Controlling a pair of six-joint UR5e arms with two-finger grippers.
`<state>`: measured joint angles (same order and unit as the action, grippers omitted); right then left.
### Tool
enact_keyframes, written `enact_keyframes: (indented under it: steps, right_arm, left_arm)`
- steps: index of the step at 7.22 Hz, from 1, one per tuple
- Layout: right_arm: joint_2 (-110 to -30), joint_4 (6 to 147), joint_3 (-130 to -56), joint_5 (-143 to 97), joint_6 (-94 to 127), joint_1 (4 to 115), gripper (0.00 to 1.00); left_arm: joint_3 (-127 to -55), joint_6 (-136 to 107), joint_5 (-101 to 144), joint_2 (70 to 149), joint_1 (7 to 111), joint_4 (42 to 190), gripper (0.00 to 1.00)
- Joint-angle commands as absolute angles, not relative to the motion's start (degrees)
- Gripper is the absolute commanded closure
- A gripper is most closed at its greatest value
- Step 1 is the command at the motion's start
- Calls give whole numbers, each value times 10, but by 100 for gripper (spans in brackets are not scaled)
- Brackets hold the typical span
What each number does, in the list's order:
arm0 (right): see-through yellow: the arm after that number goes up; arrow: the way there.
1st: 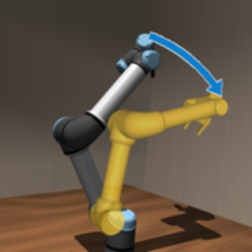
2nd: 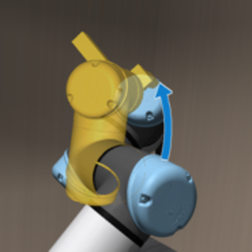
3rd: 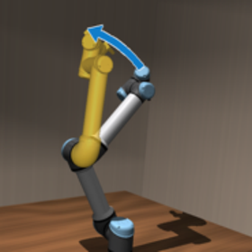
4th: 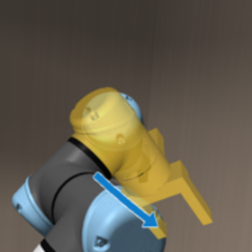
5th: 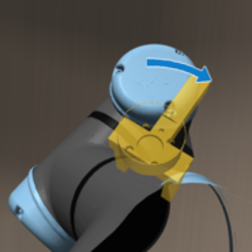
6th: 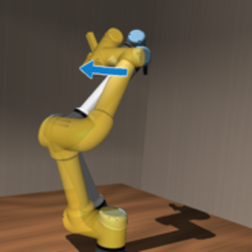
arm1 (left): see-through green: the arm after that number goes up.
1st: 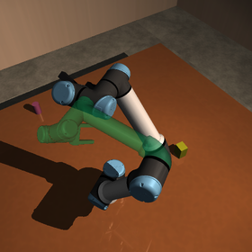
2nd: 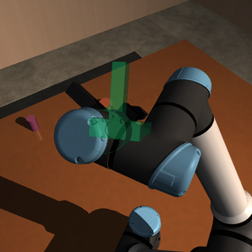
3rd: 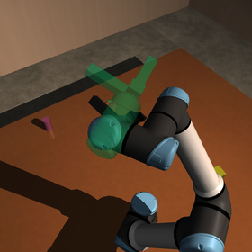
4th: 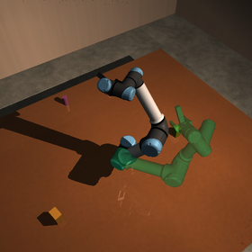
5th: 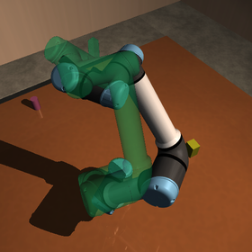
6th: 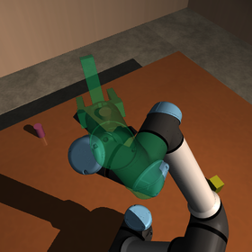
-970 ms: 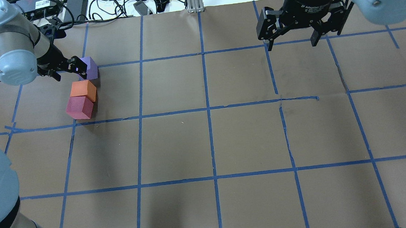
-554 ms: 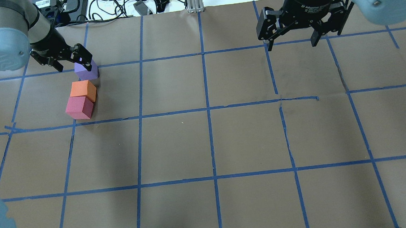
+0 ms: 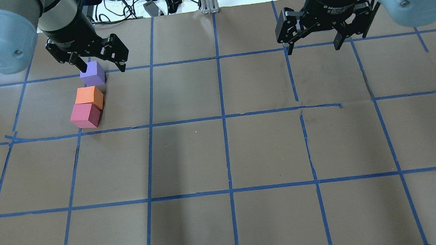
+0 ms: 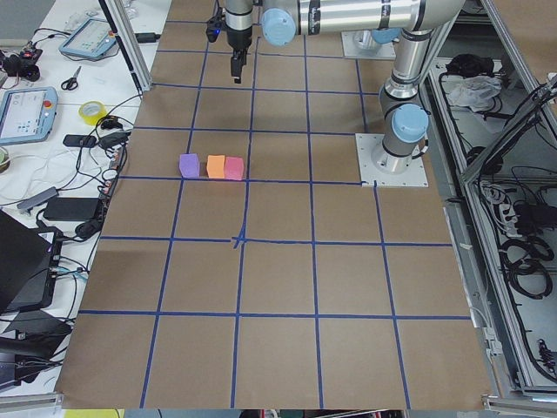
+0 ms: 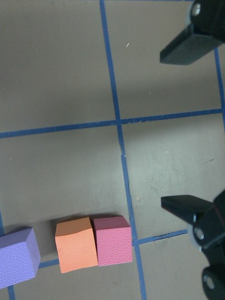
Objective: Arrange blocks in a line
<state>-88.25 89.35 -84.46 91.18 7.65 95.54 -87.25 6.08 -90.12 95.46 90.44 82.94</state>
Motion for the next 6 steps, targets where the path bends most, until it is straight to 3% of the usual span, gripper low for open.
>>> enact_keyframes:
  steps: [1,6]
  right_arm:
    - [-882,894,-845,912,76,955,0]
    - [-882,895,-845,911,76,955,0]
  left_arm:
    - [-880,45,-902,920,921,849,0]
    - [-880,44,-903,915,923,844,0]
